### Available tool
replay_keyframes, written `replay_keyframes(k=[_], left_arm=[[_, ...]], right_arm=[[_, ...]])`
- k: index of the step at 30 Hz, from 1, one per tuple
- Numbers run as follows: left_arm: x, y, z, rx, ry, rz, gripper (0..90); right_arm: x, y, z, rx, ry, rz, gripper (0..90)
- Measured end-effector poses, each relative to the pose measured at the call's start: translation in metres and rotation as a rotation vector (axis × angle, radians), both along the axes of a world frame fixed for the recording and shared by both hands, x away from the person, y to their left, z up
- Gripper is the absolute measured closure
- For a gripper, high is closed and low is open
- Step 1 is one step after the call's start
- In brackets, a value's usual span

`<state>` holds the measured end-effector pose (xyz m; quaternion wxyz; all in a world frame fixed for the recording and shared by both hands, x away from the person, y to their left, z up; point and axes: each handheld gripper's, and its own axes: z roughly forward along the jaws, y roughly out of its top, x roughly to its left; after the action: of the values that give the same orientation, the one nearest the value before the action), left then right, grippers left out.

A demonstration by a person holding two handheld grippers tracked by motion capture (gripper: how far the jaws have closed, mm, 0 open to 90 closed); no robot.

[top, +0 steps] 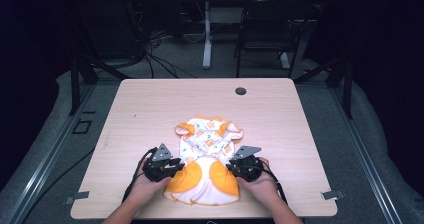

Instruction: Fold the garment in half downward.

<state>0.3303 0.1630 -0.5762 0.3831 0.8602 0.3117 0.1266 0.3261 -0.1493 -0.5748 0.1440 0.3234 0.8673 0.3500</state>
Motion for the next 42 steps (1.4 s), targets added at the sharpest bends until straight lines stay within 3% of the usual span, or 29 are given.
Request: replay_keyframes(k=[9,31,42], left_arm=[[-0.004,-0.003,-0.003,0.023,0.028,-0.028,71.1],[-0.021,0.000,-0.001,0.031,0.053,-0.046,70.4],[-0.012,0.005,0.004,-0.021,0.057,-0.009,67.1]], right_arm=[[-0.001,-0.002,-0.001,0.019,0.024,0.016,75.2],[-0.014,0.000,0.001,-0.018,0.032,0.072,74.4],[-0.010,-0.005,0.007,0.017,0.008,0.043,72.1]])
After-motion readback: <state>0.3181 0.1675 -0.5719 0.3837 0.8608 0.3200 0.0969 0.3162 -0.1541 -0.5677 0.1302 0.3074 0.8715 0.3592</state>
